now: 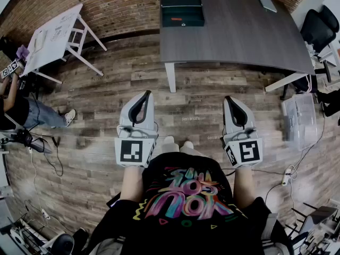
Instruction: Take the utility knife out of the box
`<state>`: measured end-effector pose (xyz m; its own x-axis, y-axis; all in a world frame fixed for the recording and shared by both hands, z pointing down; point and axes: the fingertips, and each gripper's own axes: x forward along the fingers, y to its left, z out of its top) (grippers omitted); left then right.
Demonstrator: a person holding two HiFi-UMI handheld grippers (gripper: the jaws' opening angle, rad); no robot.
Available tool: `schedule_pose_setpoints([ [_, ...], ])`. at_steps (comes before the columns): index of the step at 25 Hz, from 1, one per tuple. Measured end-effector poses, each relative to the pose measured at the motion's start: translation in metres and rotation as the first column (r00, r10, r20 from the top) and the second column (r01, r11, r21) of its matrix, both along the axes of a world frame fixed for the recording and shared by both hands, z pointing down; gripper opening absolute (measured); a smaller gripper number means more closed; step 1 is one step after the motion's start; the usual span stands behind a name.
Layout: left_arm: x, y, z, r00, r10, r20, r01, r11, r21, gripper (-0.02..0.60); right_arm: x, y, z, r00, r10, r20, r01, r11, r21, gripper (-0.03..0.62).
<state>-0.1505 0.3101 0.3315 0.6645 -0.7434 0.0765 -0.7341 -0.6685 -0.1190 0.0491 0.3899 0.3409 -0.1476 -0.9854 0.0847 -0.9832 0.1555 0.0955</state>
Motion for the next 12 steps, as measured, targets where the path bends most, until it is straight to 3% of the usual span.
schedule_pose_setpoints([
  [12, 0.016, 0.014, -0.002, 0.998, -0.049, -0.026, 0.048, 0.999, -0.022, 0.000, 0.026, 0.012, -0.003, 1.000, 0.016, 0.019, -0.017, 0.999, 0.033, -0.002],
])
